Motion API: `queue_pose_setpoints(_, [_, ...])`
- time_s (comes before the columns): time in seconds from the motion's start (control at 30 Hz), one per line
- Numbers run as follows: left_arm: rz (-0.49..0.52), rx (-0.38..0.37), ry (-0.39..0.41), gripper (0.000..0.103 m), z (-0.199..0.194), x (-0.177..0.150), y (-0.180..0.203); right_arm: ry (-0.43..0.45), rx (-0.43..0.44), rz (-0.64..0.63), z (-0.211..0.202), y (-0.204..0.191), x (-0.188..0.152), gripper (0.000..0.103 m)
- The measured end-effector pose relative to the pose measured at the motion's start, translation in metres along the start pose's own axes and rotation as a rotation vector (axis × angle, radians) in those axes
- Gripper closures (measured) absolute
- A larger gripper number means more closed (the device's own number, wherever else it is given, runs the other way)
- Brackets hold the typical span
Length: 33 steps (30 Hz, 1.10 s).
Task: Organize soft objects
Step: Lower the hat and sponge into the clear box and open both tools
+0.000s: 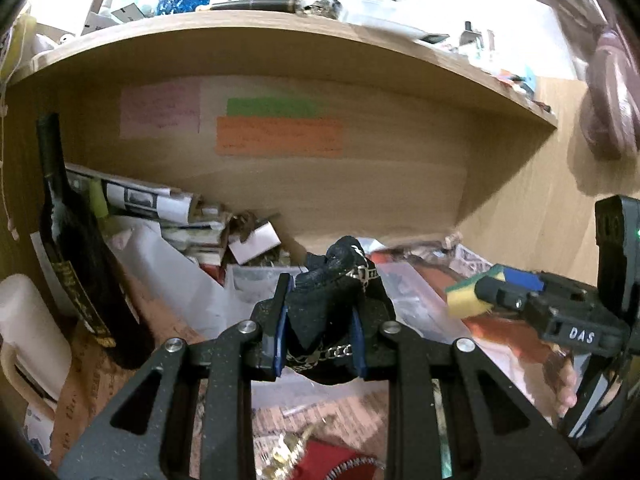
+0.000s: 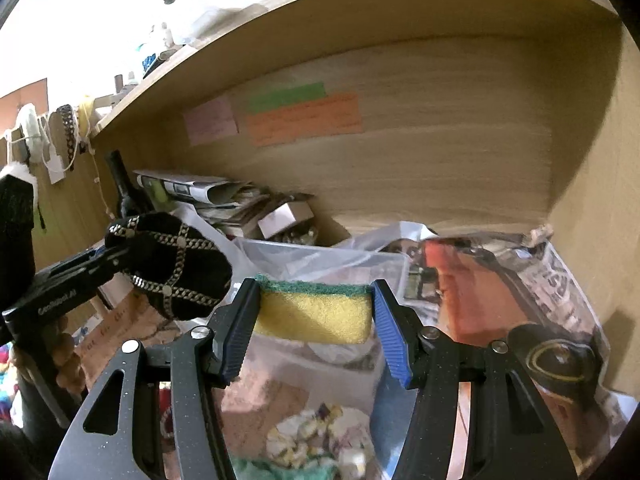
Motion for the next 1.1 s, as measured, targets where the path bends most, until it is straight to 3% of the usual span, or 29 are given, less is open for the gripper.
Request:
queue_pose_setpoints(0.2, [-0.015, 0.040, -0.040, 0.078, 0.027, 0.003, -0.018, -0.033, 0.009, -0.023, 0.025, -0.006, 0.002, 0.050])
queue_pose_setpoints(0.53, [-0.017, 0.078, -0.168, 0.078, 0.078, -0.026, -0.039, -0.172, 0.017, -0.055, 0.072, -0.009, -0.013, 0.050])
queue_pose_setpoints(0.87, [0.008, 0.060, -0.250, 0.076, 0.107, -0.046, -0.037, -0.285, 0.020, -0.079, 0.099, -0.011, -0.028, 0.049])
queue_pose_setpoints(1.1, [0.013, 0.058, -0.272, 0.050, 0.103, -0.050, -0.035, -0.313, 0.018, -0.082, 0.098, -0.012, -0.029, 0.045])
Point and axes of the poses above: each gripper's, at about its wrist camera, not at the fingertips, and z roughly the way its jaws point, y to its right, x to its top, the point moved 6 cm from there along z, roughly the way its jaws point, and after that the axes turned 1 degree about -y, right-handed, at the moved point
